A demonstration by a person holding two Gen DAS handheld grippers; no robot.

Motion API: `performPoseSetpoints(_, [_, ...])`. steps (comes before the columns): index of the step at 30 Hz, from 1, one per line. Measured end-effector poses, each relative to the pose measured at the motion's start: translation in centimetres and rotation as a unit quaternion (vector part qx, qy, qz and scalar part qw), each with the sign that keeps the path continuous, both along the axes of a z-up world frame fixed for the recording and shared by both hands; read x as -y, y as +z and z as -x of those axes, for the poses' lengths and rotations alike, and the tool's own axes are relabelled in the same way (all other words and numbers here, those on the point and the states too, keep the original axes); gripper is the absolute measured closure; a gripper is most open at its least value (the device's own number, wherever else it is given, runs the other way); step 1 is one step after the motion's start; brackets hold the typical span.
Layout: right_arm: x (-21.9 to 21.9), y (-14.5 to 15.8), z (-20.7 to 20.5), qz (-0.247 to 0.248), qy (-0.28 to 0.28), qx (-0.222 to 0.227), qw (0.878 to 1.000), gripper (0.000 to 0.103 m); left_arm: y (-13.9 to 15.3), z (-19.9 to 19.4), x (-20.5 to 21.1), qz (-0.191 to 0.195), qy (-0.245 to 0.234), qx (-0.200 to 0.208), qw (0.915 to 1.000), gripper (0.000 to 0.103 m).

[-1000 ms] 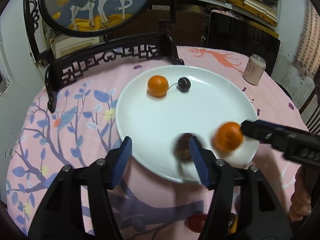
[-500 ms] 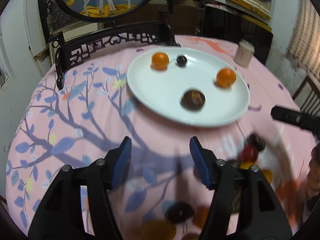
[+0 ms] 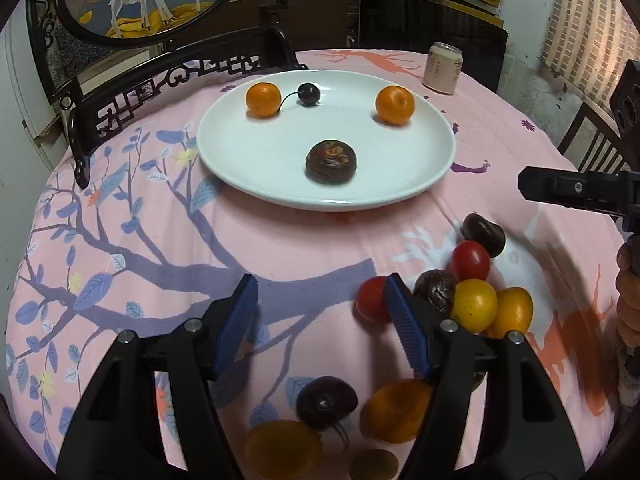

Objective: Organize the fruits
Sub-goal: 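Grasp a red tomato with the left tool while the right tool grasps a dark brown fruit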

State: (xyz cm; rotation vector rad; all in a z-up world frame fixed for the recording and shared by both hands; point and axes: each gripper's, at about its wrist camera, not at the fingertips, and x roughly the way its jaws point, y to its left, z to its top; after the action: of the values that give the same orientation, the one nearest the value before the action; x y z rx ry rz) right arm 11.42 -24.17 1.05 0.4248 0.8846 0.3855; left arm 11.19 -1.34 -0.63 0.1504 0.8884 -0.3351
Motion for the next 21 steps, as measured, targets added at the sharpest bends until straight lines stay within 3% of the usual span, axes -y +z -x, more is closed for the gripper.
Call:
performPoseSetpoints(3, [0.0, 0.0, 0.0, 0.000, -0.001, -0.001, 1.000, 0.038, -0.2, 0.1, 0.4, 0.010, -0.018, -0.011, 0.9997, 0.035])
performPoseSetpoints(8, [0.2, 0.0, 0.0, -0.003, -0.004, 0.000, 1.000, 0.038, -0.9, 0.7, 1.7, -0.018, -0.039, -0.010, 0.9990, 0.034])
performPoseSetpoints(10, [0.2, 0.0, 0.0, -0.004, -0.005, -0.001, 1.000, 0.038, -1.0, 0.5, 1.5, -0.020, -0.038, -0.014, 0.9990, 0.028])
performPoseSetpoints(12, [0.3, 0.0, 0.0, -0.006, -0.006, -0.002, 1.000, 0.038, -0.7, 0.1, 0.7, -0.022, -0.025, -0.011, 0.9994, 0.023])
performPoseSetpoints(17, [0.5, 0.3, 0.2, -0.011, -0.007, 0.002, 1.000, 0.038, 0.3, -1.1, -2.7, -0.010, 0.050, -0.001, 0.9987, 0.025])
performPoseSetpoints(21, [0.3, 0.3, 0.2, -0.013, -0.002, -0.001, 1.000, 0.038, 0.3, -0.5, -1.8, 0.015, 0.015, -0.010, 0.9997, 0.027])
